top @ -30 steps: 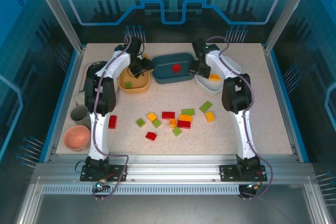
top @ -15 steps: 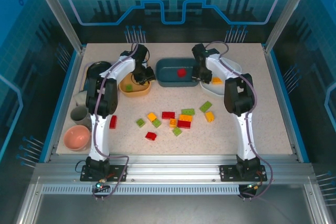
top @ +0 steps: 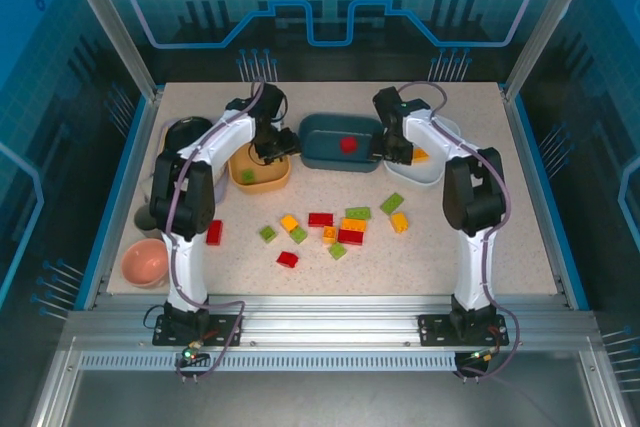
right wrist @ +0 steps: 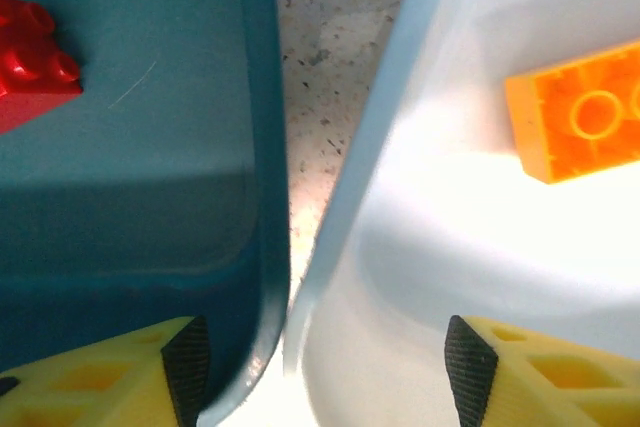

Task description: Sort the legos into containers by color

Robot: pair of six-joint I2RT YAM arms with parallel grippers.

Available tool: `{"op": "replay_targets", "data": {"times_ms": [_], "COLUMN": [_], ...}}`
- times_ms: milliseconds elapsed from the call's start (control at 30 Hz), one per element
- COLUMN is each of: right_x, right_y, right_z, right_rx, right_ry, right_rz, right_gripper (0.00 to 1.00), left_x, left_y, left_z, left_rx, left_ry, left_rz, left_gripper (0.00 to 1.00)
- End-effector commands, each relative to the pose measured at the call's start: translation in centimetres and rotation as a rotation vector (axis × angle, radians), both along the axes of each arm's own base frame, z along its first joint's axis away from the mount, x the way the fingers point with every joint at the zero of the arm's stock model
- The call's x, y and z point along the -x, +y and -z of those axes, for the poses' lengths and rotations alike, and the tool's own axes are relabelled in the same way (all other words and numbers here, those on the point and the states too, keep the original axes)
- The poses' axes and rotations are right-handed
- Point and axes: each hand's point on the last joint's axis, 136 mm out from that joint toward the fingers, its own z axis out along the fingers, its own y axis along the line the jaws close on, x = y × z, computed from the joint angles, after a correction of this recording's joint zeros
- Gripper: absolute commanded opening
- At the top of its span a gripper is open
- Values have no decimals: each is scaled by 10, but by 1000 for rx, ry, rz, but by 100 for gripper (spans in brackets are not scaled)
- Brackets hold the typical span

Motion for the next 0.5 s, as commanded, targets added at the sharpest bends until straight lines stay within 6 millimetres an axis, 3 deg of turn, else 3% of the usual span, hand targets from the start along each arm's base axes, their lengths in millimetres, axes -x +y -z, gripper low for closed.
{"op": "replay_targets", "data": {"times_ms": [0,100,200,333,467], "right_x": [4,24,53,97,128], "right_y": [-7,-17,-20,-17,-7], "right_z": [-40,-57,-61,-56,-50], "right_rx": [32,46,37,-2,-40], "right_ry": [-99,-140,-170,-193,-206], "right_rz": [-14,13,45,90,96], "right_gripper": [67,66,66,69,72], "left_x": [4,13,32,72,117], "left_y": [3,2,1,3,6], "left_z": [-47,-77,-99,-115,-105], "left_rx": [-10,10,75,170,196], "left_ry": [-103,-174,-232,-293,-277], "left_rz": [-24,-22,-28,-58,-72], "left_gripper": [60,68,72,80,85]}}
